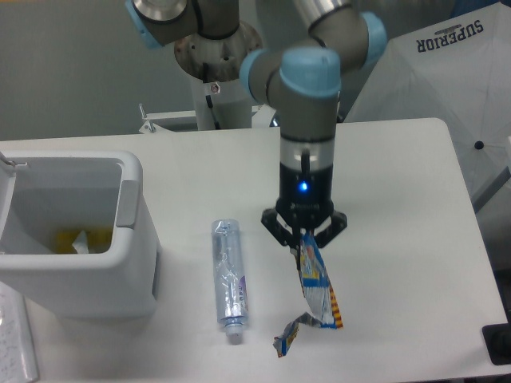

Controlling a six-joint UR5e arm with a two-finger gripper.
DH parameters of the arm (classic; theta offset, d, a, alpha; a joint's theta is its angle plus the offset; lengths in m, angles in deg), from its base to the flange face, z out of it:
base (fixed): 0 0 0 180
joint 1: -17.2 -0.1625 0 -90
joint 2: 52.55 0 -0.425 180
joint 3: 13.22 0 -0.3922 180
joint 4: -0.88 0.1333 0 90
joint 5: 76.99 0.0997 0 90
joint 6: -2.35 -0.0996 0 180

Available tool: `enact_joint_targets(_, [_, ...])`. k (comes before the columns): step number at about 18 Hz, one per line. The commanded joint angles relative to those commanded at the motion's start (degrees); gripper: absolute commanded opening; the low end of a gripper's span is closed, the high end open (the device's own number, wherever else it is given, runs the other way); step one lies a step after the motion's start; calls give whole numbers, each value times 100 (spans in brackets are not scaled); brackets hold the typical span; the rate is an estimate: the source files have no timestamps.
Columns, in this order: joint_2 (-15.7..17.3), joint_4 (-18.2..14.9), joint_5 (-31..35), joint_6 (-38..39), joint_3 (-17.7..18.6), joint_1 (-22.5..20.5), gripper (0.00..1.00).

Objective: Place the trash in the trash can
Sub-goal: 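Lift the wrapper and carry it toward the white trash bin, then lower the wrapper into the bin and open the gripper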

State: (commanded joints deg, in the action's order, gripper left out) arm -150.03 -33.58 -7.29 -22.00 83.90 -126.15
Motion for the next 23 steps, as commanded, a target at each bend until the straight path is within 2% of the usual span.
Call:
enact_joint_targets(2, [246,0,-61,44,0,122,0])
enact_joint_targets(5, [607,-9,-114,18,35,535,0])
enact_joint_targets(8, [792,0,-149,-35,26,896,1])
enact_joint_targets(11, [924,-9,-167,-690,131,1309,0])
enact_joint_targets(13, [968,0,-184,-1158,237,1546,0])
enact_joint_targets(16, [959,-9,-220,-1221,263,1766,1])
enact_joint_targets(18, [977,-9,-220,-1291,456,1951,1])
enact_joint_targets(23, [1003,-44,-264,-1458,641,2171,4])
